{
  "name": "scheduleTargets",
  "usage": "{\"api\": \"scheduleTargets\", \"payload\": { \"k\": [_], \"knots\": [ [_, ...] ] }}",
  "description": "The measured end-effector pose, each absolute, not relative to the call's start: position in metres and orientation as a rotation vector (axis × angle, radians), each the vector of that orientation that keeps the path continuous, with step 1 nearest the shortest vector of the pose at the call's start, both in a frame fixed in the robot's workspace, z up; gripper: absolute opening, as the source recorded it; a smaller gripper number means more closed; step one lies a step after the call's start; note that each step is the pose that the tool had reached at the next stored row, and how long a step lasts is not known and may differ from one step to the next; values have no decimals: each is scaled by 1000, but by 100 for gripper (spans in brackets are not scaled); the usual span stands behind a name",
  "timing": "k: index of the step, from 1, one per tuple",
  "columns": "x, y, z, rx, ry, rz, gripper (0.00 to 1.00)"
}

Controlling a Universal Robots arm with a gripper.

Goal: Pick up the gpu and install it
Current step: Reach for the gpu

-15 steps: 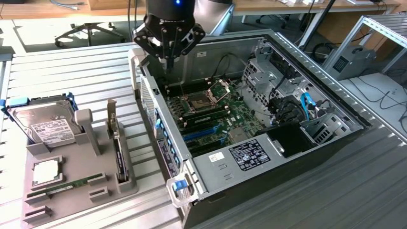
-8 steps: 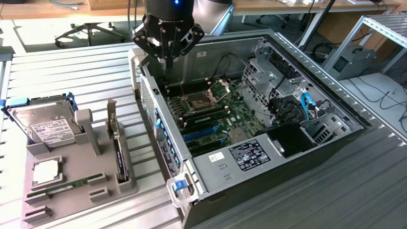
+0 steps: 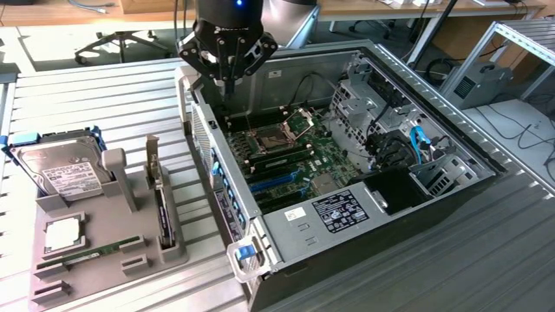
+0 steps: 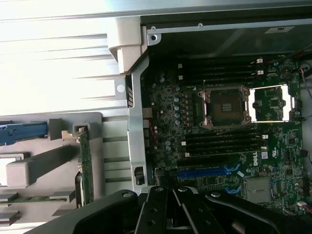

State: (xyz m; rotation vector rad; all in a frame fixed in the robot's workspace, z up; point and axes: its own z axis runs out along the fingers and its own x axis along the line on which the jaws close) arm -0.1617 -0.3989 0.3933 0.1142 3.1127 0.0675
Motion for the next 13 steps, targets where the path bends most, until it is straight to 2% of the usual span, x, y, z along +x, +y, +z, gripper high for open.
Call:
{"api": "scheduleTargets", "payload": {
  "k": [13],
  "knots": [
    [-166,-399,393,114,3113,68,11]
  ]
}}
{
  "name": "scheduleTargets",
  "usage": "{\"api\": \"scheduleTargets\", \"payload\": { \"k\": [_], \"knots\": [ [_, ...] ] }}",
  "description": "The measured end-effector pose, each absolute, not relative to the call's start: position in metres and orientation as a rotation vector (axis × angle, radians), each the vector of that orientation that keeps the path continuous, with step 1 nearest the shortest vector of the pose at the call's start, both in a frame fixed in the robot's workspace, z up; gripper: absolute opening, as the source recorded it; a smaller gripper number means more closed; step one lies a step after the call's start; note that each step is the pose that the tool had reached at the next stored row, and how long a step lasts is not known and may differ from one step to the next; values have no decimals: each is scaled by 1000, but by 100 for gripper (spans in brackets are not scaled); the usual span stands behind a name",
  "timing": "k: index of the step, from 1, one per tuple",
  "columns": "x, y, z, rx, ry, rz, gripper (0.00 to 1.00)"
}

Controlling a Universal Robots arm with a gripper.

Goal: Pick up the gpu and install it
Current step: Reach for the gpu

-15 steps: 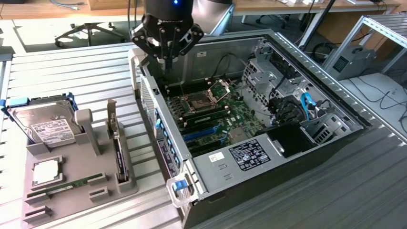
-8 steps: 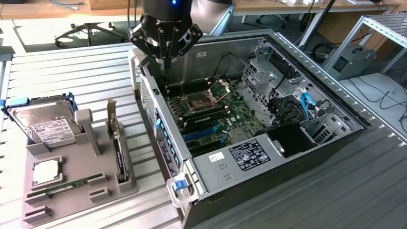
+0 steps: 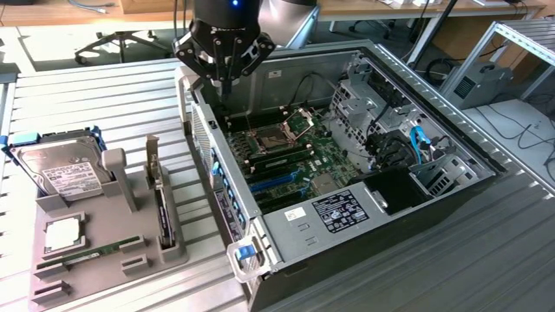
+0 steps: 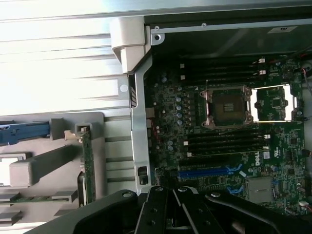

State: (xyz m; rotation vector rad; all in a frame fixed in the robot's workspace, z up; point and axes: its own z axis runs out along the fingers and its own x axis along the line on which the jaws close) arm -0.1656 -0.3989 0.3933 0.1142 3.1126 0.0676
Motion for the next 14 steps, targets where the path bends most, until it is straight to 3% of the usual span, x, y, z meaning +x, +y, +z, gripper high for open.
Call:
{"api": "scheduleTargets", "payload": {
  "k": [14],
  "knots": [
    [-170,-399,393,114,3113,68,11]
  ]
}}
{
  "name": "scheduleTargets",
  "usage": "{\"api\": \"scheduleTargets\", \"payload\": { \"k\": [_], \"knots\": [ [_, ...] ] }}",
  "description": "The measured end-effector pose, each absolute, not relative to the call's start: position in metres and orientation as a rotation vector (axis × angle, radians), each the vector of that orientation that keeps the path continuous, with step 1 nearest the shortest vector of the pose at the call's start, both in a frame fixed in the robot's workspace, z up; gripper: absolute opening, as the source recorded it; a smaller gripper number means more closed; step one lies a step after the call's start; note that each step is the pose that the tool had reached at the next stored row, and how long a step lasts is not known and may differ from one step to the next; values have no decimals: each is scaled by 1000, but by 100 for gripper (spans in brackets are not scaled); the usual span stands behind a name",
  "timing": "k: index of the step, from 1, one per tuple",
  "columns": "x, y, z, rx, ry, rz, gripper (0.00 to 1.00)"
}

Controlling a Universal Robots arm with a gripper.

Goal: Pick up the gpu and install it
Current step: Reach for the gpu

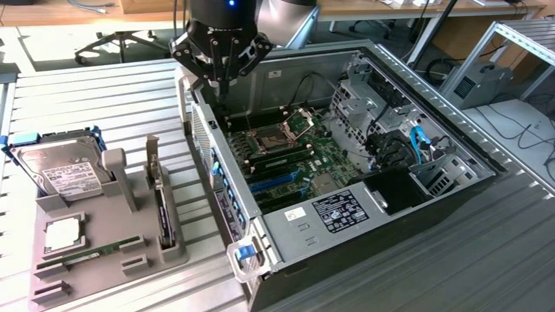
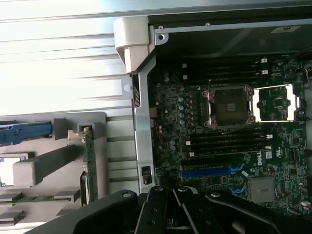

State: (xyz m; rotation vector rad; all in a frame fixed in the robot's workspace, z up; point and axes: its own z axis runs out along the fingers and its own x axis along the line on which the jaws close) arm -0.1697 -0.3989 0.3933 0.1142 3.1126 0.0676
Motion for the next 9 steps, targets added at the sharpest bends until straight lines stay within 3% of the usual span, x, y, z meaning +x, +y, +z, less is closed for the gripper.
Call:
{"api": "scheduleTargets", "payload": {
  "k": [9],
  "knots": [
    [-172,-399,393,114,3113,67,11]
  ]
}}
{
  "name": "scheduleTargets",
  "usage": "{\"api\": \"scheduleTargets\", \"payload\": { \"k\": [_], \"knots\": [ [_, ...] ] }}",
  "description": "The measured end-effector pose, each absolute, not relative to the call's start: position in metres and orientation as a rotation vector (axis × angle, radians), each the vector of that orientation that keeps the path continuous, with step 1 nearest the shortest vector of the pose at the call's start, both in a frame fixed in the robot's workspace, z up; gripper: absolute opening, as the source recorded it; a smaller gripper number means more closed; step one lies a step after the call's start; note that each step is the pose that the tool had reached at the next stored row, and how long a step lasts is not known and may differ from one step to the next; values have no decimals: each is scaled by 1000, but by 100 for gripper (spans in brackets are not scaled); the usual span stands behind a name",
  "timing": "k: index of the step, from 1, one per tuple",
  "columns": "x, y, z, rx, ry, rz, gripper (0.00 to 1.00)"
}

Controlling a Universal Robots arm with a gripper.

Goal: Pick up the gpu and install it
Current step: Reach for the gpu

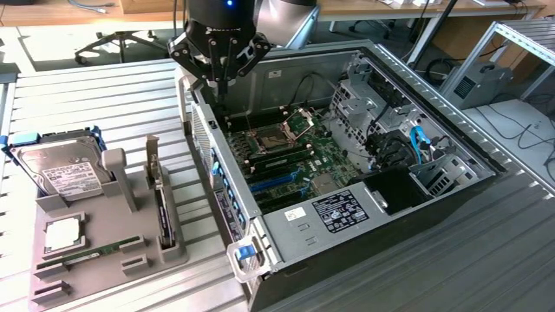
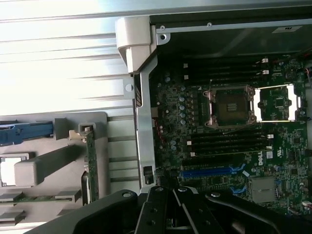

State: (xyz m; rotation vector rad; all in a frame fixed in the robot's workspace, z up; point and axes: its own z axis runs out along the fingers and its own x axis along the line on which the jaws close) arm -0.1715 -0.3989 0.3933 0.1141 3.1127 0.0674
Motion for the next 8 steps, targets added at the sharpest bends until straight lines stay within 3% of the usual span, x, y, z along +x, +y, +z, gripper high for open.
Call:
{"api": "scheduleTargets", "payload": {
  "k": [8],
  "knots": [
    [-173,-399,393,114,3113,68,11]
  ]
}}
